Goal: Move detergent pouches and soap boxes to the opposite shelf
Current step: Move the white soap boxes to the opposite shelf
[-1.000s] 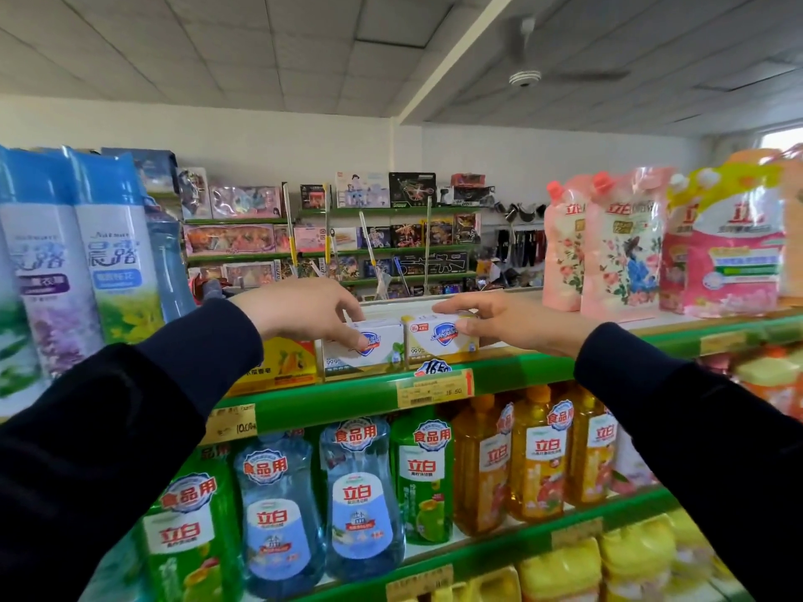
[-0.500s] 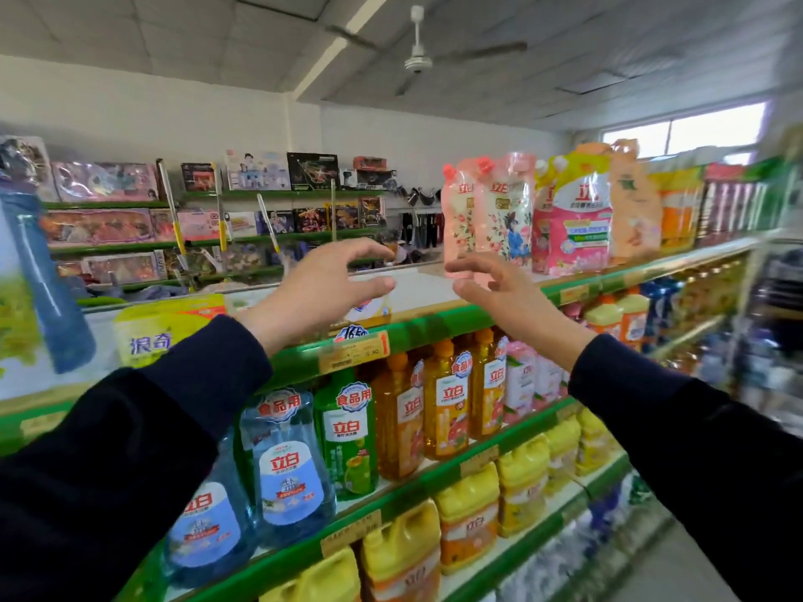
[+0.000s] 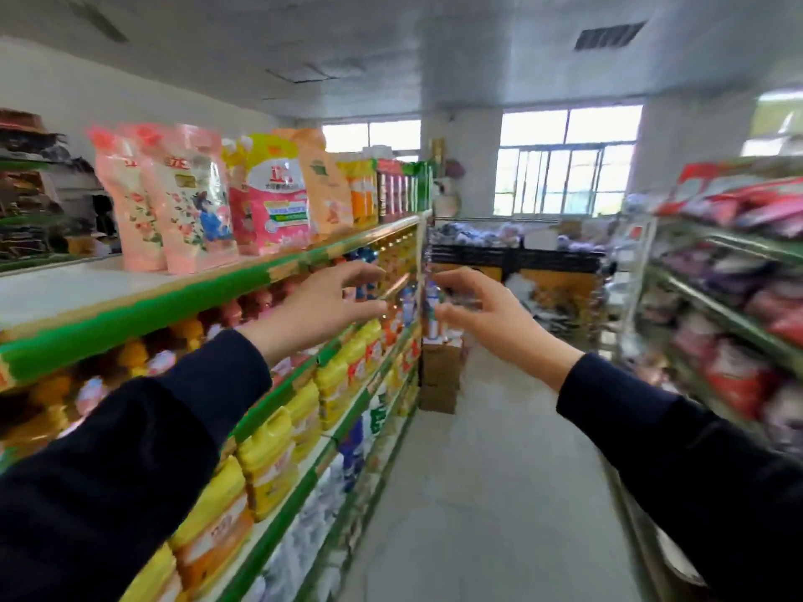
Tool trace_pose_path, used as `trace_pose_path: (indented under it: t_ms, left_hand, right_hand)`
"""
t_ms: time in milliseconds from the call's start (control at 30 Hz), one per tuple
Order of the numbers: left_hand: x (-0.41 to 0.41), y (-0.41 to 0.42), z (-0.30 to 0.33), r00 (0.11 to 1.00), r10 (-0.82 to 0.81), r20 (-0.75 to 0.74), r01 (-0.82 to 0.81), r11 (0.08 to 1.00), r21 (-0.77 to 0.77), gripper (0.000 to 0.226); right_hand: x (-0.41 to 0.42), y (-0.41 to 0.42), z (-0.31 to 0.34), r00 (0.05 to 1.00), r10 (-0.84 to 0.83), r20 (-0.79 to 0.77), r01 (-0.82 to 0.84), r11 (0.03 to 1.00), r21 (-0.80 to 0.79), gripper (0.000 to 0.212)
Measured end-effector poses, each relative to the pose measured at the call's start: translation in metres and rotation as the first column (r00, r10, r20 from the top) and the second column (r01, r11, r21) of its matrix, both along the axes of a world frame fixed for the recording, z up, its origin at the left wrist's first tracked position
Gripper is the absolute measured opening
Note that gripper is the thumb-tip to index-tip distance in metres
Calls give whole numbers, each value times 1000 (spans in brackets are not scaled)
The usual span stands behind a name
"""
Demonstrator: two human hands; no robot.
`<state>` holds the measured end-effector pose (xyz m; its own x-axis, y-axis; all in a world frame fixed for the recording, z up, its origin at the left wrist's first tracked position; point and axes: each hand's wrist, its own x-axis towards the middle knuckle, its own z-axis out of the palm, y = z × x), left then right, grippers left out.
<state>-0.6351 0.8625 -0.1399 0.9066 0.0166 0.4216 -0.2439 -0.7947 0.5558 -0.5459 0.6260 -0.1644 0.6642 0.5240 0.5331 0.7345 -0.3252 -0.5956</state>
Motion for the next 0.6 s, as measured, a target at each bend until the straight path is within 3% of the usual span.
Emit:
trace_pose_path:
  t_ms: [100,267,600]
  left_hand:
    - [48,-68,-3,989,-147,-2,147,989,-33,49]
    - [114,-204,1,898,-439,-37,436,897,-72,51]
    - [176,-475,-8,577,-817,5,812,573,-110,60]
  right_hand:
    - [5,-80,2,986,-170,2,170,985,-39,46]
    - [3,-216,7,904,-427,21,427,901,-80,52]
    - [-46,-439,21,607,-791,70,788,588,-181,58]
